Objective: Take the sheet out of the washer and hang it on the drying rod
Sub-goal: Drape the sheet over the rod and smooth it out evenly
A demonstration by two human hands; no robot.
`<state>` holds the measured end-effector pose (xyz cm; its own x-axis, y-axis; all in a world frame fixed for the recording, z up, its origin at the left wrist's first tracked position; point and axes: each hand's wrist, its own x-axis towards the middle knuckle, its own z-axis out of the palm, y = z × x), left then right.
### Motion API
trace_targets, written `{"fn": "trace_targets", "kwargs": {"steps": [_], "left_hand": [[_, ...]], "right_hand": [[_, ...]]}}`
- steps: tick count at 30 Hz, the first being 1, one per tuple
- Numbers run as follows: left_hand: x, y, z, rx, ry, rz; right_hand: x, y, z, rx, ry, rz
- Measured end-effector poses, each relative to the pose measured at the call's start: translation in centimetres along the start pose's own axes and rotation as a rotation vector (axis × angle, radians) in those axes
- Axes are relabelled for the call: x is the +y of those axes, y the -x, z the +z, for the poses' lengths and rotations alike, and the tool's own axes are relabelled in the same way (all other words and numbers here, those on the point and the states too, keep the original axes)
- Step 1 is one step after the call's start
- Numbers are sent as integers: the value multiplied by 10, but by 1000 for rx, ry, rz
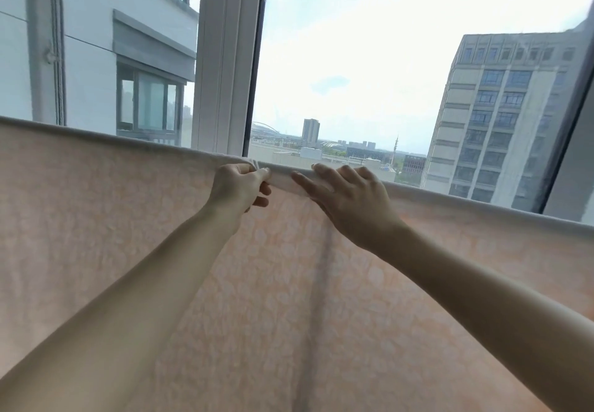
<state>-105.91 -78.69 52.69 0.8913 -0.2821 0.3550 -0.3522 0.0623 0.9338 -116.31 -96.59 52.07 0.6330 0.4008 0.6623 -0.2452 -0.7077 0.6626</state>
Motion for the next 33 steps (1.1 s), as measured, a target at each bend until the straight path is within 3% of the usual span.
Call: {"fn": "trace_targets", "kwargs": {"steps": [15,21,23,29,33], "left_hand": [[-18,1,-10,-77,16,1],[-17,-1,-18,-103,73,9],[-24,-3,-23,-71,-13,128],[-59,-30,-53,256,-587,833],[-63,-58,-64,179,-759,1011]], "right_hand": [[-34,-33,7,-84,8,50],[-46,-60,20,4,-39,16],[-47,-61,23,43,-69,35],[-46,-48,33,16,-20,76],[-45,-47,29,19,-34,67]]}}
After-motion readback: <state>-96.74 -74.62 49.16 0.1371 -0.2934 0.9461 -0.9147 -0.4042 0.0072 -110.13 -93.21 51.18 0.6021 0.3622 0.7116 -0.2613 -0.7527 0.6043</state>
